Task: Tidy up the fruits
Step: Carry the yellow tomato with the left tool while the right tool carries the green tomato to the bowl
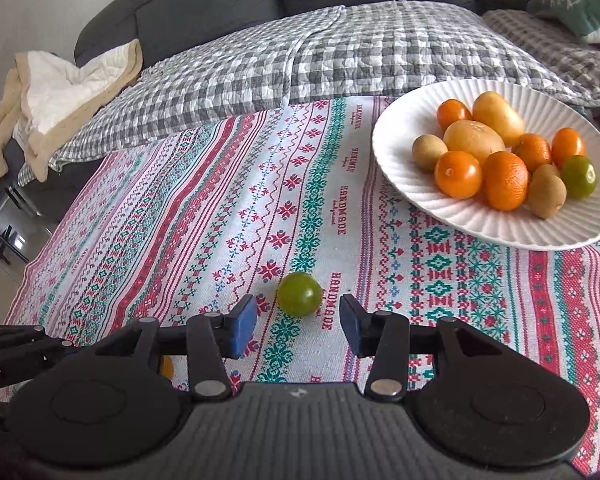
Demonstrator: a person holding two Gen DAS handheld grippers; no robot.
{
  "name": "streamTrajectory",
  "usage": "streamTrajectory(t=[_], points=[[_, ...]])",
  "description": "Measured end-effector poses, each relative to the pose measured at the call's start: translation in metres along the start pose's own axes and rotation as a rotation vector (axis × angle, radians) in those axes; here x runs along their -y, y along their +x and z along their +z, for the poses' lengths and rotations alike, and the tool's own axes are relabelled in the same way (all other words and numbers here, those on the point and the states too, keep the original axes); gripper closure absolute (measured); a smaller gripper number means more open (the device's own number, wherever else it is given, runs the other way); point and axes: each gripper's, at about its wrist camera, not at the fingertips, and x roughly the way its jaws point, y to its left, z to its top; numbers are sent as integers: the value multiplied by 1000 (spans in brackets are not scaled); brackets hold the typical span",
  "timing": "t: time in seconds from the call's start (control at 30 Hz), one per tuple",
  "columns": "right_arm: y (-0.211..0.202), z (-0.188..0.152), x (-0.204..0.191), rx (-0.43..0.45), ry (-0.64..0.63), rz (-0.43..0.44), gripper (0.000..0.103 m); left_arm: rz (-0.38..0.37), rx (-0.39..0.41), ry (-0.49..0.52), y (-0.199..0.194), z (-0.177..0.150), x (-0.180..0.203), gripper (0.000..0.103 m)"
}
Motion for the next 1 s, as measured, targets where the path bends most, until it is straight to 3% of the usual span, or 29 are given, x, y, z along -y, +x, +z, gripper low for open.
streamTrajectory(t=[0.2,0.27,0.3,0.77,1.0], points=[[9,-2,-6,-1,-48,-50,60,-13,-11,34,6,1,8,79],[10,-1,-6,2,-64,-59,77,-13,-14,45,8,0,10,79],[10,-1,-5,3,-61,-61,79,-14,-14,49,9,0,10,79],[-19,-1,6,12,-52,-69,80,-23,-2,17,5,1,7,79],[-42,-6,28,-29,-33,-106,80,-32,4,12,4,3,10,79]])
